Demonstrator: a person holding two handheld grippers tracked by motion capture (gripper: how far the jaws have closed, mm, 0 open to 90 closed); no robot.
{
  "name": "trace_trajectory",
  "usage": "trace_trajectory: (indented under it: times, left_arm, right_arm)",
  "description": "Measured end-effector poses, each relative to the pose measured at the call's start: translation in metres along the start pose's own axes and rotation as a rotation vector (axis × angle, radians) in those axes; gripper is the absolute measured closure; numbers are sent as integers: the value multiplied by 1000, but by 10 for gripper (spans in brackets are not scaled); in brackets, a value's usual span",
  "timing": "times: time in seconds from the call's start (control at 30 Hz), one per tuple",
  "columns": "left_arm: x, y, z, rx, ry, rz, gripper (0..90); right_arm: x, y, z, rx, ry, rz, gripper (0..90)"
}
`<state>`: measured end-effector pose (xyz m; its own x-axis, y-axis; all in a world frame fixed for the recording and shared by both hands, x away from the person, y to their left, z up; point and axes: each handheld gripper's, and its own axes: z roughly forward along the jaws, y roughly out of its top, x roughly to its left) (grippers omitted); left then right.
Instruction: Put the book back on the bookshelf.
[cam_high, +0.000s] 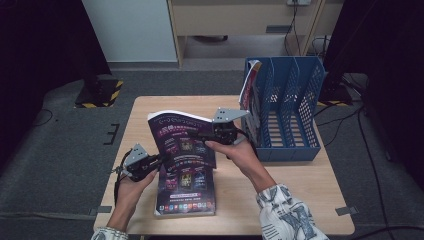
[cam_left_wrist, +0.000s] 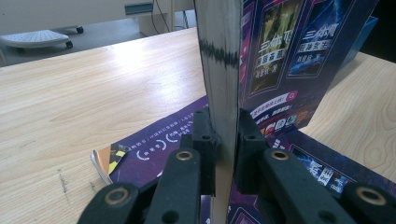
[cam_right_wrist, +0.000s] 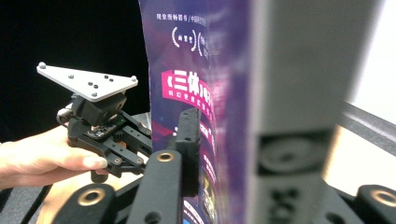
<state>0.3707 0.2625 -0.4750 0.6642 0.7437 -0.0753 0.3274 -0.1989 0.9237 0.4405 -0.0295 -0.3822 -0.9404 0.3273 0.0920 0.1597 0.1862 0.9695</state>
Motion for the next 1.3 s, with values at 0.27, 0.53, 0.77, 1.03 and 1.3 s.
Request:
trace_trajectory:
  times: [0.27, 0.53, 0.77, 1.03, 1.3]
  left_arm:
    - [1, 0, 0, 1, -1, -3, 808]
    - [3, -1, 0, -4, 39, -22, 631]
    - [12, -4, -9, -3, 85, -49, 408]
    - [30, -13, -26, 38, 170, -89, 264]
    - [38, -17, -29, 66, 207, -104, 148]
  right_arm:
    - [0, 0, 2, -5, -13, -12, 808]
    - [5, -2, 1, -34, -51, -33, 823]
    - [11, 2, -5, -68, -55, -32, 824]
    - [10, 9, -10, -80, -89, -25, 824]
    - [6, 14, -18, -110, -144, 0, 825]
